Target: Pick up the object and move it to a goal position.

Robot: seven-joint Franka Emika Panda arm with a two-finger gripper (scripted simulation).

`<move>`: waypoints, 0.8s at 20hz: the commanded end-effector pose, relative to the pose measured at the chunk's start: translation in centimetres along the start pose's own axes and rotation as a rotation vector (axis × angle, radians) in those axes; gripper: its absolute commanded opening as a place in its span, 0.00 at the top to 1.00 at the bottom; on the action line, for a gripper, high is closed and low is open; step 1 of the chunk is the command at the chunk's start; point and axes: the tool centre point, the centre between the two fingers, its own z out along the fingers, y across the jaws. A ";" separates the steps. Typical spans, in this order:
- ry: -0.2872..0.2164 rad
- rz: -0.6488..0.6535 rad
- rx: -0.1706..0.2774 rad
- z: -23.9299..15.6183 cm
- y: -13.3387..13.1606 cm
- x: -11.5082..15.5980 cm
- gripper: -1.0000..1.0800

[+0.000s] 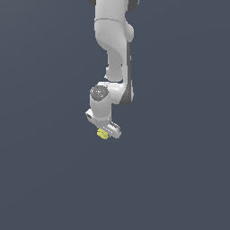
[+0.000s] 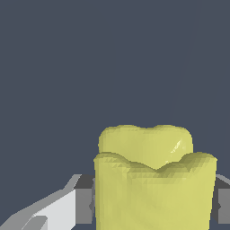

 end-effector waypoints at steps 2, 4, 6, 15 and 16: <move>0.000 0.000 0.000 -0.2 0.0 -0.3 1.00; 0.000 0.000 0.000 -0.5 0.0 -0.6 1.00; 0.000 0.000 0.000 -0.8 0.0 -1.1 1.00; 0.000 0.000 0.000 -4.0 0.2 -5.2 1.00; 0.000 0.000 0.000 -4.4 0.2 -5.7 1.00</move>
